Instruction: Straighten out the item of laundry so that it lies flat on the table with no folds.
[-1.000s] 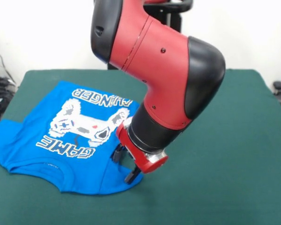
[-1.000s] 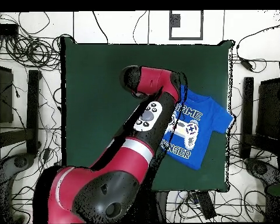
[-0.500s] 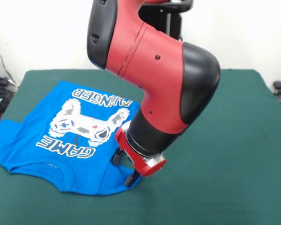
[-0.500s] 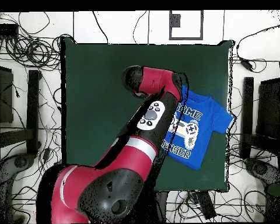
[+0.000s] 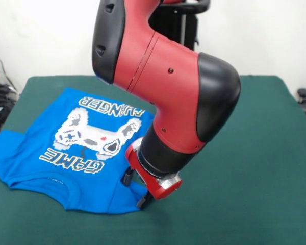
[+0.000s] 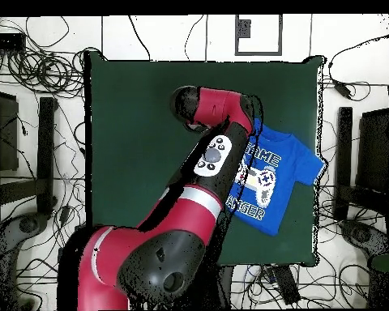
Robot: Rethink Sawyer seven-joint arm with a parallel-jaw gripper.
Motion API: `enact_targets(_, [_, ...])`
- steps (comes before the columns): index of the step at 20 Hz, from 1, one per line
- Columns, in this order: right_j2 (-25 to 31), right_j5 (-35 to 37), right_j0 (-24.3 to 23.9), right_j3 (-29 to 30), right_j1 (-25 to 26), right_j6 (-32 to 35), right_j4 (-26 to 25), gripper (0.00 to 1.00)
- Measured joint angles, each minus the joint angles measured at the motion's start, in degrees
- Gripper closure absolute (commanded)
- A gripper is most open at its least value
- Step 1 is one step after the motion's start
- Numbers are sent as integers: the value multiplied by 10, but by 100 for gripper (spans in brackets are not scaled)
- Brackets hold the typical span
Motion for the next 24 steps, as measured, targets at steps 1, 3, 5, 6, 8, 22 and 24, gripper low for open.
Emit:
enact_targets(1, [0,6,-2,-6,2,0,0,0])
enact_targets(3, [0,17,-4,-14,5,0,-1,0])
enact_targets(5, [0,28,-7,-23,7,0,-2,0])
enact_targets(6, [0,30,-7,-25,8,0,-2,0])
enact_targets(8, [0,35,-9,-30,9,0,-3,0])
enact_targets(22, [-3,63,-16,-54,18,2,-3,0])
enact_targets(24, [-7,65,-15,-56,20,8,-1,0])
